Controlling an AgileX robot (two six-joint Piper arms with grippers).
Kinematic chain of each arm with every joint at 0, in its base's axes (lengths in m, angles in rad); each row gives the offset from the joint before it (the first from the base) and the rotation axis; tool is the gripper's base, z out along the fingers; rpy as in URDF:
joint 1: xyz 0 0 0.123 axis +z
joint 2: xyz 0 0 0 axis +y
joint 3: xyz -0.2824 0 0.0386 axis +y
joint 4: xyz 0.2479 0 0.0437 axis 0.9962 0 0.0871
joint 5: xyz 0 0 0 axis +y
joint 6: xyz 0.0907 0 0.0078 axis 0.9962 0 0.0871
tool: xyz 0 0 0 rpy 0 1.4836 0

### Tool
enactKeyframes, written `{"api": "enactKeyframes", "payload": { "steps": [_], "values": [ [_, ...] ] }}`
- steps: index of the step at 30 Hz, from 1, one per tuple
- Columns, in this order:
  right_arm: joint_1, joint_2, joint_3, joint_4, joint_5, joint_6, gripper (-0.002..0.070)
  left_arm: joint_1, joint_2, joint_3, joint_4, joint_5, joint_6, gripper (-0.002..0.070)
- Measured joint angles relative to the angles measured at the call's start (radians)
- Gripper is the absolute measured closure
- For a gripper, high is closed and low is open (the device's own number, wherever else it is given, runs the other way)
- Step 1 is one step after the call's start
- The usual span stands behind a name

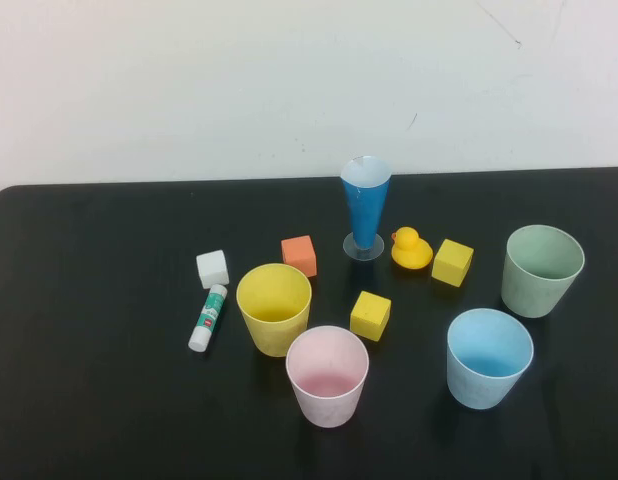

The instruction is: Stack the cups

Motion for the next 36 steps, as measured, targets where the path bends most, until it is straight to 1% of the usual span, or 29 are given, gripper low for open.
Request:
{"api": "enactKeyframes", "payload": {
  "steps": [10,17,29,34,36],
  "values": [
    [0.000,0.000,0.000,0.000,0.000,0.000,0.0679,0.000,0.000,0.000,-0.002,0.000,0.000,0.0677],
    [0.000,0.000,0.000,-0.012,0.000,-0.026,0.0679,0.000,0.000,0.000,-0.047,0.002,0.000,0.0676],
    [0.000,0.000,0.000,-0.023,0.000,-0.033,0.0679,0.000,0.000,0.000,-0.051,0.002,-0.002,0.0677],
    [0.000,0.000,0.006,-0.025,-0.056,-0.033,0.0679,0.000,0.000,0.002,-0.055,-0.064,-0.002,0.0677],
    [0.000,0.000,0.007,-0.026,-0.106,-0.033,0.0679,0.000,0.000,0.002,-0.055,-0.142,-0.002,0.0677]
  ]
}}
